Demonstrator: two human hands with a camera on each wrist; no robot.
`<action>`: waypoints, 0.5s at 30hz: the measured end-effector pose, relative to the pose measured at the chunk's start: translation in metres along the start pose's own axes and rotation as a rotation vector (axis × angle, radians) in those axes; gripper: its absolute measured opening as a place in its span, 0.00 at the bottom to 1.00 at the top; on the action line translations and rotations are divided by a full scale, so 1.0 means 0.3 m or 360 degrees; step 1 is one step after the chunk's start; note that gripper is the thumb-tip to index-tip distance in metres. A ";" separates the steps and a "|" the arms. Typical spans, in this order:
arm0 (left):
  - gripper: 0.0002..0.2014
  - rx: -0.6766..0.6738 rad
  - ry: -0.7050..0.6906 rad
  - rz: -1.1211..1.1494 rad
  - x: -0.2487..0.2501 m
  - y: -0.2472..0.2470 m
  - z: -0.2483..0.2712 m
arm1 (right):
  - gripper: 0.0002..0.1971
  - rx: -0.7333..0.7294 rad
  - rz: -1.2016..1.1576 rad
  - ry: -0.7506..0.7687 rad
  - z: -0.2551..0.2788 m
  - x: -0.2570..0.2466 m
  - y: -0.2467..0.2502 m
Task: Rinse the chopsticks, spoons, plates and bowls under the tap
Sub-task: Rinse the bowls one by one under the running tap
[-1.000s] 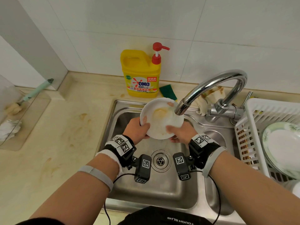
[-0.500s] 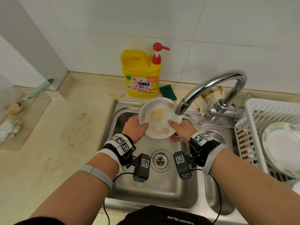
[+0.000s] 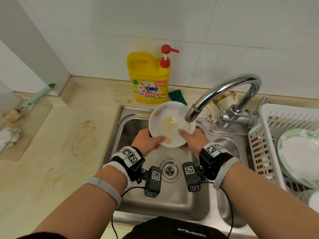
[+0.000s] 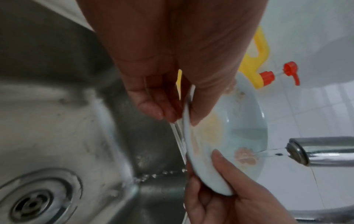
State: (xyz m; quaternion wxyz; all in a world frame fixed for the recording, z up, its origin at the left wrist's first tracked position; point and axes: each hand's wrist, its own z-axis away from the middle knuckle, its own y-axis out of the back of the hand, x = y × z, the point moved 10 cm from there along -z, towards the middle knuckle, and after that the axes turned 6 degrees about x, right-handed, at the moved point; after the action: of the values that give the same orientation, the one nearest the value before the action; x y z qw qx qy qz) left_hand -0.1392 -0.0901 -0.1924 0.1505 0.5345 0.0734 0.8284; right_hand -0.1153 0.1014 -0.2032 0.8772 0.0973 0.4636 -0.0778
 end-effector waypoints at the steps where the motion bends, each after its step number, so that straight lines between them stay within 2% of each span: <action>1: 0.14 -0.0068 0.0136 0.0169 -0.027 -0.031 0.015 | 0.03 -0.0021 -0.0087 -0.0030 0.004 0.013 -0.014; 3: 0.16 -0.0182 0.0331 0.0514 -0.056 -0.087 0.047 | 0.05 -0.0079 -0.0206 -0.0087 0.015 0.034 -0.048; 6: 0.15 -0.0169 0.0348 0.0755 -0.047 -0.095 0.054 | 0.07 -0.0112 -0.0107 -0.0115 0.014 0.058 -0.060; 13: 0.16 -0.0012 0.0215 0.0484 -0.024 -0.016 0.016 | 0.17 -0.0029 0.0225 -0.0069 -0.016 -0.012 0.007; 15: 0.14 0.0002 0.0196 0.0419 -0.021 -0.005 0.008 | 0.23 -0.0025 0.0346 -0.0062 -0.028 -0.041 0.017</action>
State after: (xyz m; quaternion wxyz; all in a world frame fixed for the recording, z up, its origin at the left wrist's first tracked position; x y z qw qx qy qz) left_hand -0.1343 -0.0908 -0.1973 0.0354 0.4878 0.0125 0.8721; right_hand -0.1277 0.1090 -0.1973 0.8901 0.1387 0.4338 0.0195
